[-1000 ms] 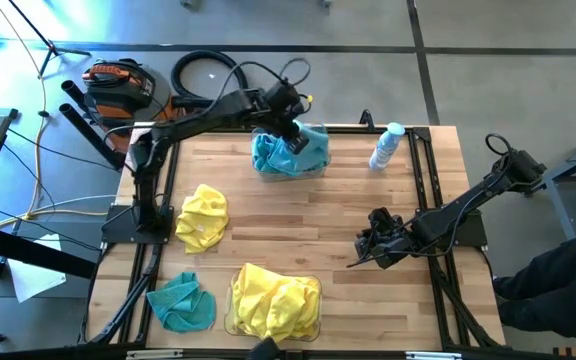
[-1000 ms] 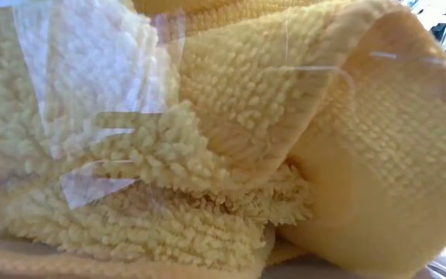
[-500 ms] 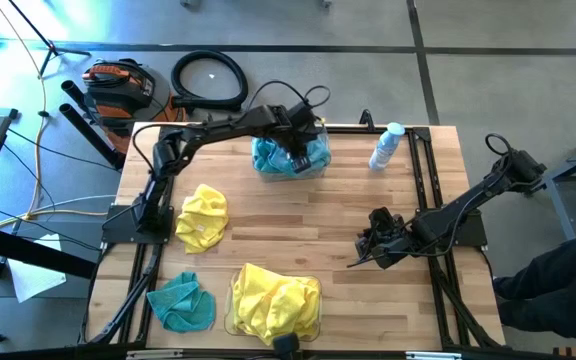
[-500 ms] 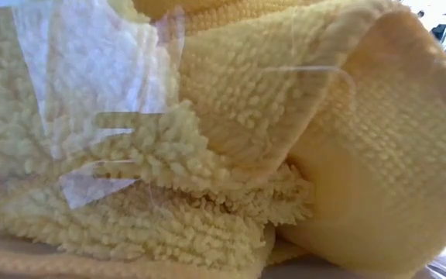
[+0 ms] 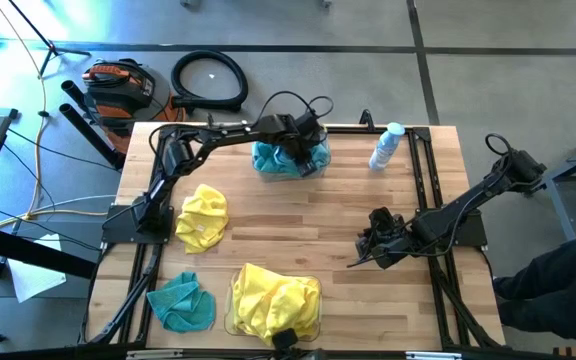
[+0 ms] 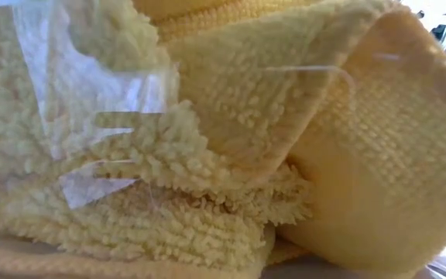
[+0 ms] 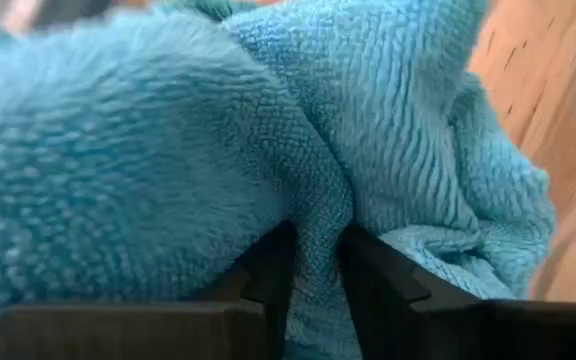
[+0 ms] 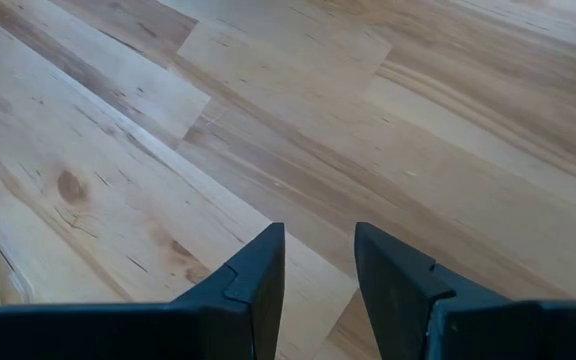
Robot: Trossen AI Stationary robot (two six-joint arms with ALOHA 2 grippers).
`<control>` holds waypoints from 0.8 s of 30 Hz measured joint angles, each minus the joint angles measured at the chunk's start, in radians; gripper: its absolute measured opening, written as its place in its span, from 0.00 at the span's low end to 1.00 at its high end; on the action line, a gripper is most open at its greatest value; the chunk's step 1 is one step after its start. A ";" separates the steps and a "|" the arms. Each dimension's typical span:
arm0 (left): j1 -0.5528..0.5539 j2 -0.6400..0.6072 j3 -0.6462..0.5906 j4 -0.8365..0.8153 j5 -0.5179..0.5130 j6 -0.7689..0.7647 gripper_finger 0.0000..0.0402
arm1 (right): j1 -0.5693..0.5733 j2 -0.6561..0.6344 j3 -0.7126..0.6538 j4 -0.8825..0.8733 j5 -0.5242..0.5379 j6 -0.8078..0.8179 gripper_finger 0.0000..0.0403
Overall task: Sort microfiber towel by color & place in baskets
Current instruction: Put the blue microfiber towel into the top transparent bin
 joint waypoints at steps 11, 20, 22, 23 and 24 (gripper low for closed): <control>-0.011 0.024 0.000 0.018 -0.078 -0.058 0.29 | 0.000 0.000 0.000 -0.009 0.000 0.000 0.29; -0.021 0.023 0.090 -0.031 -0.163 -0.207 0.32 | 0.000 0.000 0.000 -0.010 0.000 0.000 0.29; -0.024 0.023 0.110 -0.044 -0.164 -0.302 0.32 | 0.000 0.000 0.000 -0.011 0.000 0.000 0.29; -0.026 0.023 0.117 -0.048 -0.164 -0.345 0.32 | 0.000 0.000 0.000 -0.010 0.000 0.000 0.29; -0.027 0.023 0.121 -0.048 -0.164 -0.382 0.32 | 0.000 0.000 0.000 -0.011 0.000 0.000 0.29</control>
